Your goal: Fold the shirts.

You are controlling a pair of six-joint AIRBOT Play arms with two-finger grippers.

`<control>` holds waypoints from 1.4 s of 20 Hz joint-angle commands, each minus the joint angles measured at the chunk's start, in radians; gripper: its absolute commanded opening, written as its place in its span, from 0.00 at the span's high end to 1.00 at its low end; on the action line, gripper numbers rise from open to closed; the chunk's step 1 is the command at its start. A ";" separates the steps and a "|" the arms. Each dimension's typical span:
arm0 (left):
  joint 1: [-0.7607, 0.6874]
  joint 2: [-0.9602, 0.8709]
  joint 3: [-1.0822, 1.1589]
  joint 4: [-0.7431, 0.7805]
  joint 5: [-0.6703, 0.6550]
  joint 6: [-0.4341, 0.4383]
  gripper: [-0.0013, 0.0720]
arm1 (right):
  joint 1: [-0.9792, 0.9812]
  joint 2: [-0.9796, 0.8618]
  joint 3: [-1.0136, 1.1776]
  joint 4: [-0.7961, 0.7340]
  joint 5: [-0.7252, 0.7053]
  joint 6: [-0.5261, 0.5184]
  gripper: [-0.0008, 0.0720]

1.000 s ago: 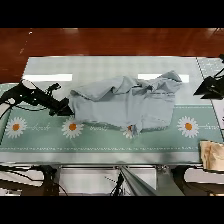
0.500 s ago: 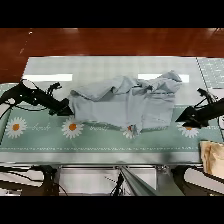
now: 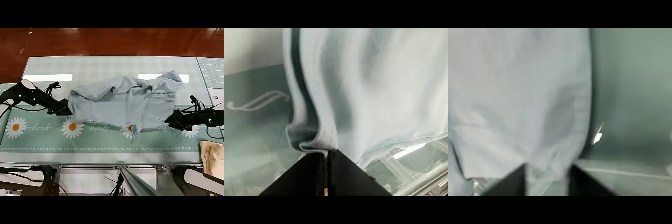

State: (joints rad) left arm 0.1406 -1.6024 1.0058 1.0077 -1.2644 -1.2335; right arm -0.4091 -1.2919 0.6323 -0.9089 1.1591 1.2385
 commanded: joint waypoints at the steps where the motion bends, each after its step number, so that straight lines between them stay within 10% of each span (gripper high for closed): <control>1: 0.001 0.002 0.002 -0.006 0.019 0.008 0.95 | 0.090 0.002 -0.005 0.018 -0.084 0.002 0.91; 10: 0.066 0.460 0.227 -0.011 0.111 0.021 0.95 | 0.086 0.367 0.525 0.021 0.011 -0.013 0.97; 18: 0.065 1.077 0.538 0.006 0.445 0.021 0.95 | 0.086 0.618 1.025 -0.055 -0.147 0.093 0.97; 28: 0.067 1.221 0.733 0.259 -0.019 -0.126 0.95 | 0.086 0.710 1.276 -0.327 0.160 0.253 0.97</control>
State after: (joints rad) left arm 0.2070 -0.3969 1.6707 1.1992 -1.1175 -1.3312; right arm -0.3237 -0.5972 1.8477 -1.1610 1.2030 1.4601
